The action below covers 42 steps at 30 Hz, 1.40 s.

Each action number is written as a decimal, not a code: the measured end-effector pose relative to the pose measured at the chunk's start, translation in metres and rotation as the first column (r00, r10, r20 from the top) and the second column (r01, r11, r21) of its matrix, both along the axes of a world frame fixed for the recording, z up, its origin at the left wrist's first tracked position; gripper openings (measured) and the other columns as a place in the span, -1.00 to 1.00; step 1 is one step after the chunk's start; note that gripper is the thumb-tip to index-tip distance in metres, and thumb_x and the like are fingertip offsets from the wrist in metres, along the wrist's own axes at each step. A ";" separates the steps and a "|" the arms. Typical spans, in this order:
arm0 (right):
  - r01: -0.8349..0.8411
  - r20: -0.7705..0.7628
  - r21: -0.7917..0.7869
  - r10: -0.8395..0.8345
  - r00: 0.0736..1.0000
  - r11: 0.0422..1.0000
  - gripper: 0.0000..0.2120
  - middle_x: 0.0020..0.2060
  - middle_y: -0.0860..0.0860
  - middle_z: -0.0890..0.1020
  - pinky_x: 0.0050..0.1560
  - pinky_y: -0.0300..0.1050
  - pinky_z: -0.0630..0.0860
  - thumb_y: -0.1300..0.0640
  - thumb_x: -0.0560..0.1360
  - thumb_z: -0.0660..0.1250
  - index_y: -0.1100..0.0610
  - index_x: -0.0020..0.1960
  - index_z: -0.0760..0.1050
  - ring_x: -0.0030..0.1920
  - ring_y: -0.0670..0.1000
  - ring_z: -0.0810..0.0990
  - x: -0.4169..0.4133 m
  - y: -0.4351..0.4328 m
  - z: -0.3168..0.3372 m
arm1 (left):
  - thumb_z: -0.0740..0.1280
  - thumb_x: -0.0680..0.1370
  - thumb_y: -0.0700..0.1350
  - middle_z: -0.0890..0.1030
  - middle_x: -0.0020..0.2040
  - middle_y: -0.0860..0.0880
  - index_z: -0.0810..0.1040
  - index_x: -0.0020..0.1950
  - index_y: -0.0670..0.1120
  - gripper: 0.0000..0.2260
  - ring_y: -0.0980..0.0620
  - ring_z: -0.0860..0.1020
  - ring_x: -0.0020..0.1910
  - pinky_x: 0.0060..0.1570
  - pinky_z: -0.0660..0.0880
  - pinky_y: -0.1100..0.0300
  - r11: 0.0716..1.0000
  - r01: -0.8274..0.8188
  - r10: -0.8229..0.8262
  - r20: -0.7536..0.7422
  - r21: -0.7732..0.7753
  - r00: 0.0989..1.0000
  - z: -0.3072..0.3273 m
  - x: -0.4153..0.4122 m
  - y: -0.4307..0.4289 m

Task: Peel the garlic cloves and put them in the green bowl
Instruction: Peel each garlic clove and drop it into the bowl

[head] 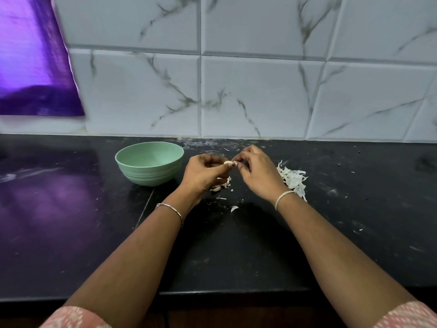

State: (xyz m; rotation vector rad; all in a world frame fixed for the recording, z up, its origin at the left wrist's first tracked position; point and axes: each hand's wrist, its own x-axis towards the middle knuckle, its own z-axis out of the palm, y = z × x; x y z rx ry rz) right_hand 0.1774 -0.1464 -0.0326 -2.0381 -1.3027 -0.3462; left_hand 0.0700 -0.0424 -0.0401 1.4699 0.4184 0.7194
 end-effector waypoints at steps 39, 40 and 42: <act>0.164 -0.105 -0.013 -0.164 0.981 0.986 -0.96 -0.03 -0.06 0.54 0.06 -0.09 0.51 0.12 0.42 0.49 -0.01 -0.16 0.66 -0.02 -0.03 0.55 0.016 -0.013 0.009 | 0.28 0.59 -0.28 0.62 -0.21 -0.10 0.68 -0.08 0.03 -0.74 -0.03 0.56 -0.28 -0.17 0.53 0.04 0.970 0.019 -0.005 -0.060 0.240 0.998 -0.011 0.011 0.006; 0.166 -0.118 0.011 -0.164 0.979 0.986 -0.91 -0.15 -0.08 0.56 -0.02 -0.13 0.51 0.13 0.37 0.53 0.01 -0.24 0.63 -0.11 -0.07 0.55 0.015 -0.012 0.009 | 0.31 0.57 -0.28 0.63 -0.20 -0.09 0.67 -0.06 0.03 -0.76 -0.02 0.56 -0.29 -0.17 0.55 0.06 0.971 0.001 0.011 -0.049 0.237 0.999 -0.011 0.011 0.007; 0.135 -0.210 0.067 -0.119 0.971 0.989 -0.78 -0.33 -0.13 0.55 -0.22 -0.23 0.47 0.18 0.31 0.58 0.05 -0.29 0.52 -0.30 -0.14 0.52 0.013 -0.010 0.009 | 0.38 0.52 -0.24 0.64 -0.18 -0.08 0.64 -0.03 0.05 -0.81 -0.02 0.59 -0.29 -0.15 0.56 0.06 0.966 -0.050 0.062 -0.039 0.253 0.997 -0.010 0.011 0.009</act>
